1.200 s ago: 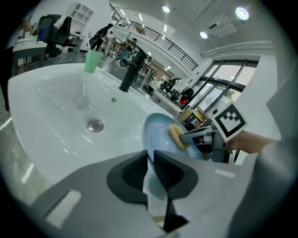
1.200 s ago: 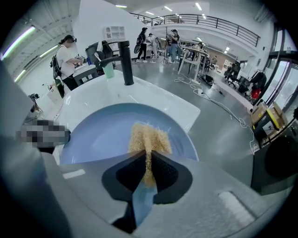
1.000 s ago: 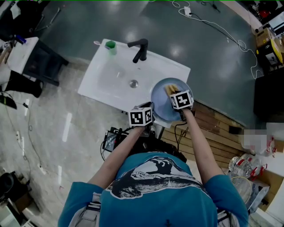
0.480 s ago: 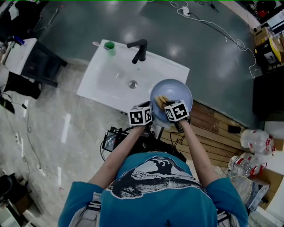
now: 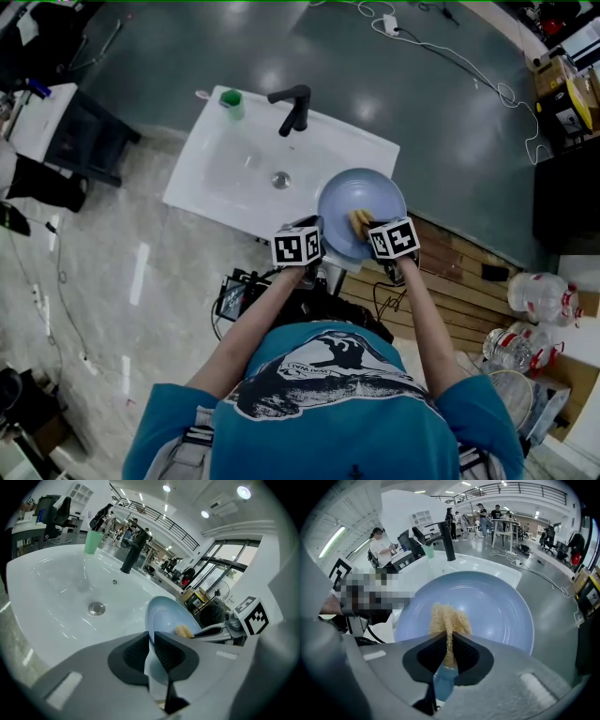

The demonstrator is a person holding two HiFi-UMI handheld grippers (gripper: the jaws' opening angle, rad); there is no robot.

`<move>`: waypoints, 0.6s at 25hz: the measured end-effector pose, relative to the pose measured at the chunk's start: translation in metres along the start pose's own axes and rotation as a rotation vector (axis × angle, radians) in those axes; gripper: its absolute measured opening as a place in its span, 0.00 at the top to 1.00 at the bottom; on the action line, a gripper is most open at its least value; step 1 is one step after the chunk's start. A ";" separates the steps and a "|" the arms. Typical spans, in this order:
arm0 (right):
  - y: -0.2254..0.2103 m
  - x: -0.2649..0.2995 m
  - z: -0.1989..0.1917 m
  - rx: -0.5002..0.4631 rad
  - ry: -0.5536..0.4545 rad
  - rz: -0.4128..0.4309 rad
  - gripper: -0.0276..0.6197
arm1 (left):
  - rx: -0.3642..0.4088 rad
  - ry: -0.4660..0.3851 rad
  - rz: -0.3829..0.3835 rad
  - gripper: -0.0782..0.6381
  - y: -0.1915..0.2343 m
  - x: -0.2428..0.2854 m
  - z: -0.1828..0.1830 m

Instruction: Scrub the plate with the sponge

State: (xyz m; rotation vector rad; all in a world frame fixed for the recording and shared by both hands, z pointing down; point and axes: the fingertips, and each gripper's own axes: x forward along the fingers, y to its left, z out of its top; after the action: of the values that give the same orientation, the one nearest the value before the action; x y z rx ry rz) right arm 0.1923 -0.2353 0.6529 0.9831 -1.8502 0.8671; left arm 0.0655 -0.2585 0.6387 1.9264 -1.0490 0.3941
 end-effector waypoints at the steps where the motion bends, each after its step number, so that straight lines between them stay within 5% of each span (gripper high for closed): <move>1: -0.002 0.001 0.002 0.008 -0.001 -0.005 0.90 | 0.002 0.000 -0.002 0.82 0.001 0.000 0.001; 8: -0.017 0.001 0.008 0.090 -0.031 -0.035 0.90 | 0.016 0.001 -0.007 0.82 0.003 0.000 0.001; 15: -0.017 -0.005 0.010 0.086 -0.087 -0.055 0.90 | 0.116 -0.017 0.008 0.80 -0.004 -0.006 0.007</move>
State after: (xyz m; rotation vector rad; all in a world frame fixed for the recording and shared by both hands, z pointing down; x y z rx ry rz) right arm 0.2057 -0.2498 0.6475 1.1366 -1.8627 0.8892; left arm 0.0640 -0.2603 0.6287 2.0321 -1.0656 0.4527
